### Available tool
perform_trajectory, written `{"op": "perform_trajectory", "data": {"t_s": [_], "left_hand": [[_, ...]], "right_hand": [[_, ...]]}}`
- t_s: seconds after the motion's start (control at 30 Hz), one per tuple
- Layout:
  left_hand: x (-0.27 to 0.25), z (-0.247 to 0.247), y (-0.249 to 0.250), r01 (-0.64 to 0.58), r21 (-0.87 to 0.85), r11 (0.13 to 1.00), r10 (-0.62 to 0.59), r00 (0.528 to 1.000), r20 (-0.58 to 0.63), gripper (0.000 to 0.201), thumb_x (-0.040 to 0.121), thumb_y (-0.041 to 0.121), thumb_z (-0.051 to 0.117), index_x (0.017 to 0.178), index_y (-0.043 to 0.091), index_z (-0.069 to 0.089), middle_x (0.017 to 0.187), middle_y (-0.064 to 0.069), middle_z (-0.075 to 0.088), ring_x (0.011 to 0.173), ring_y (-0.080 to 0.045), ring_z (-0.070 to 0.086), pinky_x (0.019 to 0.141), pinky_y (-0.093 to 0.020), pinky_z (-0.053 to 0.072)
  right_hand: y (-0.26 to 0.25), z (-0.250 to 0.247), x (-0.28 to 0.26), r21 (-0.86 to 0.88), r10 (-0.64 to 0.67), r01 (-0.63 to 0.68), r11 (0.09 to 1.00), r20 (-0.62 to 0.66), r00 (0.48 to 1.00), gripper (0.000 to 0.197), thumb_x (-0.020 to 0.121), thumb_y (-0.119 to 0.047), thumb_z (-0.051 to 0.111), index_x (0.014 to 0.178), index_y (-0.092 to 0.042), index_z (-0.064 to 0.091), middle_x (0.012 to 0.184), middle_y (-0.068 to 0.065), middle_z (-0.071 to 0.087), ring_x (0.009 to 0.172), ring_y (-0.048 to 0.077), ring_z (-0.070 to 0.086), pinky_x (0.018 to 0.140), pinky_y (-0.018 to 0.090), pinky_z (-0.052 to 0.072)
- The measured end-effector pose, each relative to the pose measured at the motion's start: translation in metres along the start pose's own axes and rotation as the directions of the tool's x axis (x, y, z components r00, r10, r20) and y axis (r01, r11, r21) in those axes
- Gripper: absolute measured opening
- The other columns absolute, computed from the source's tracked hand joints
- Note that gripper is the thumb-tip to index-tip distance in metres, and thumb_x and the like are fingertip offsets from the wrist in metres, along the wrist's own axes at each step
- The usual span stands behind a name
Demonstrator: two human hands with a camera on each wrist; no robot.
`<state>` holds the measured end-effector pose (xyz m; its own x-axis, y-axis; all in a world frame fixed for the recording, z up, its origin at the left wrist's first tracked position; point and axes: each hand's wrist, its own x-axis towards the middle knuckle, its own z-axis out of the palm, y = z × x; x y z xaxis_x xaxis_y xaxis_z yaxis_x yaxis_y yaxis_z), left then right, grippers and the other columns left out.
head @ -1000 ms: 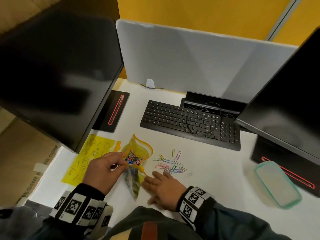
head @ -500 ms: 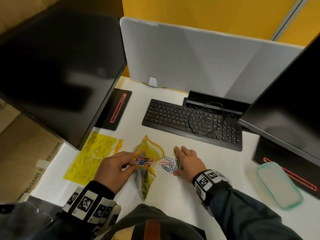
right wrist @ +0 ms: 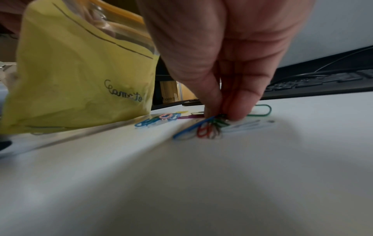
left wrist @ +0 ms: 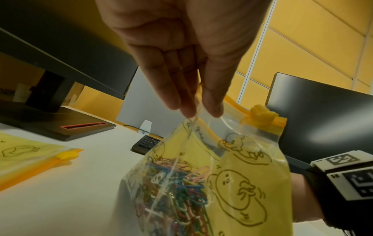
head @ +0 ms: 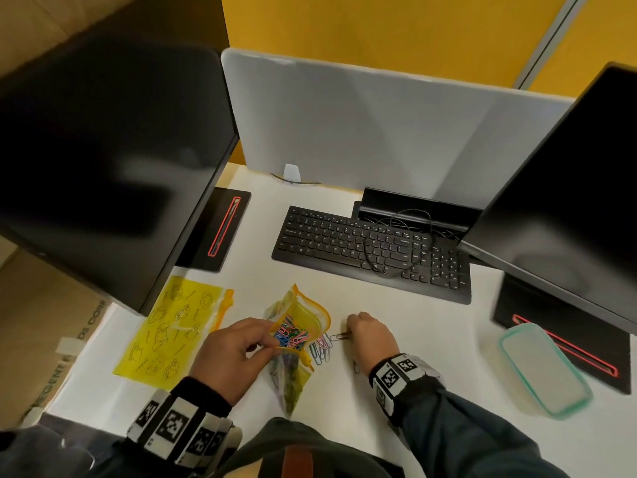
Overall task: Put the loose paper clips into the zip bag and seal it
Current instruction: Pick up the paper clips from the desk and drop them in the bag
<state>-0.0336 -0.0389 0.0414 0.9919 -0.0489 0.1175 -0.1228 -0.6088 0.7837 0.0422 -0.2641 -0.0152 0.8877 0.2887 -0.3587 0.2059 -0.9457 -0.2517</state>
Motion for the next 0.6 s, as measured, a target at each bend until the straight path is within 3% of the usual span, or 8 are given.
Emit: {"op": "perform_trajectory", "data": {"t_s": [0.1, 0.2, 0.3, 0.4, 0.5, 0.6], "left_hand": [[0.001, -0.001, -0.003, 0.005, -0.007, 1.0, -0.005, 1.0, -0.005, 0.03, 0.067, 0.006, 0.078, 0.077, 0.03, 0.064, 0.097, 0.051, 0.051, 0.088, 0.004, 0.058, 0.068, -0.019, 0.05], [0.001, -0.003, -0.005, 0.006, -0.013, 1.0, -0.007, 1.0, -0.013, 0.033, 0.066, 0.002, 0.078, 0.078, 0.03, 0.064, 0.096, 0.05, 0.052, 0.088, 0.005, 0.058, 0.067, -0.016, 0.051], [-0.001, -0.004, -0.006, 0.011, -0.007, 1.0, -0.011, 1.0, -0.019, 0.034, 0.065, 0.001, 0.078, 0.077, 0.03, 0.063, 0.095, 0.052, 0.051, 0.087, 0.007, 0.057, 0.067, -0.013, 0.05], [-0.002, -0.006, -0.005, 0.006, -0.012, 1.0, -0.006, 1.0, -0.017, 0.024, 0.065, 0.015, 0.076, 0.077, 0.03, 0.063, 0.095, 0.052, 0.051, 0.086, 0.008, 0.057, 0.067, -0.015, 0.05], [-0.002, -0.007, -0.006, 0.01, -0.015, 1.0, -0.011, 1.0, -0.023, 0.025, 0.066, 0.013, 0.076, 0.078, 0.03, 0.064, 0.095, 0.051, 0.052, 0.086, 0.007, 0.057, 0.067, -0.016, 0.05], [0.0, -0.01, -0.007, 0.031, -0.005, 1.0, -0.031, 0.999, -0.04, 0.027, 0.066, 0.007, 0.079, 0.076, 0.029, 0.065, 0.095, 0.05, 0.052, 0.087, 0.007, 0.057, 0.068, -0.015, 0.05]], "right_hand": [[0.002, -0.002, 0.0, 0.021, -0.008, 0.008, 1.0, 0.011, 1.0, 0.025, 0.079, 0.002, 0.054, 0.103, -0.005, 0.055, 0.108, 0.014, 0.056, 0.095, 0.033, 0.059, 0.072, 0.034, 0.044], [0.013, -0.003, -0.007, 0.16, 0.001, 0.005, 0.987, -0.04, 0.999, 0.02, 0.089, -0.01, 0.046, 0.102, -0.01, 0.061, 0.104, 0.01, 0.058, 0.093, 0.031, 0.059, 0.073, 0.031, 0.043], [0.031, -0.007, -0.024, 0.252, 0.076, -0.069, 0.965, -0.014, 0.997, 0.028, 0.083, -0.016, 0.06, 0.11, -0.016, 0.06, 0.109, 0.005, 0.057, 0.097, 0.026, 0.059, 0.082, 0.03, 0.045], [0.04, -0.004, -0.035, 0.26, 0.126, -0.142, 0.955, 0.076, 0.989, 0.043, 0.074, -0.014, 0.071, 0.113, -0.013, 0.055, 0.106, 0.005, 0.054, 0.094, 0.024, 0.057, 0.078, 0.025, 0.042], [0.031, 0.0, -0.026, 0.315, 0.142, -0.138, 0.939, 0.009, 0.99, 0.029, 0.076, -0.012, 0.07, 0.102, -0.01, 0.059, 0.09, 0.002, 0.053, 0.08, 0.019, 0.051, 0.064, 0.021, 0.035], [0.015, 0.0, -0.007, 0.336, 0.111, -0.09, 0.938, -0.044, 0.993, 0.017, 0.078, -0.007, 0.062, 0.095, -0.008, 0.063, 0.09, 0.009, 0.061, 0.082, 0.023, 0.056, 0.068, 0.023, 0.037]]}}
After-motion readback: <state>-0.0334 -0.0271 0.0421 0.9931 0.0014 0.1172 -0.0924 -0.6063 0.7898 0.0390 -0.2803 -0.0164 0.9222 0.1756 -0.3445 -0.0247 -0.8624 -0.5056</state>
